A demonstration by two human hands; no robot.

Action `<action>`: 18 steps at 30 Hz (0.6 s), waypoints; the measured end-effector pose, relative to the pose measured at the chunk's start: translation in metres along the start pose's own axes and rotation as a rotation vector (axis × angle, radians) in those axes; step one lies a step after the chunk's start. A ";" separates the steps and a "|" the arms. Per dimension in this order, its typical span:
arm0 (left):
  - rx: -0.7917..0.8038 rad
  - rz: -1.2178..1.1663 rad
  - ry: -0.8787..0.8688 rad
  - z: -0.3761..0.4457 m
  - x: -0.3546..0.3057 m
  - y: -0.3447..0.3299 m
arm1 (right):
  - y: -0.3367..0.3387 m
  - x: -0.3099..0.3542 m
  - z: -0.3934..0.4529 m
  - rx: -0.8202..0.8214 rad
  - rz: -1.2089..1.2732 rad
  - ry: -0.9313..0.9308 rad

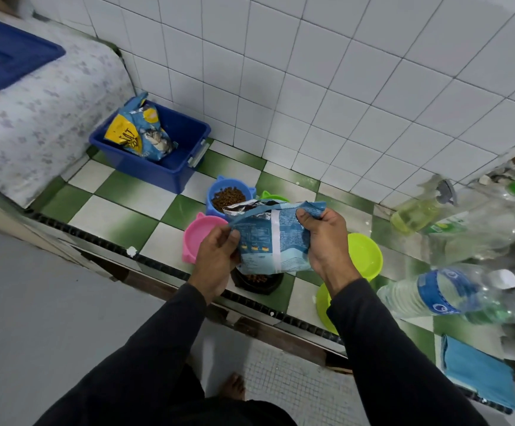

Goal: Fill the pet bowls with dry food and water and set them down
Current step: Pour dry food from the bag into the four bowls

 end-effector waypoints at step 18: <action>-0.074 -0.060 0.062 0.006 0.005 0.032 | -0.066 0.011 0.011 0.079 -0.485 0.096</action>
Point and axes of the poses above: each hand's wrist, its own z-axis towards the middle knuckle, its own y-axis out of the back of the hand, x = y × z, the point moved 9 cm from there along z, towards the middle knuckle, and after that the axes turned 7 degrees about x, right-handed, at the moved point
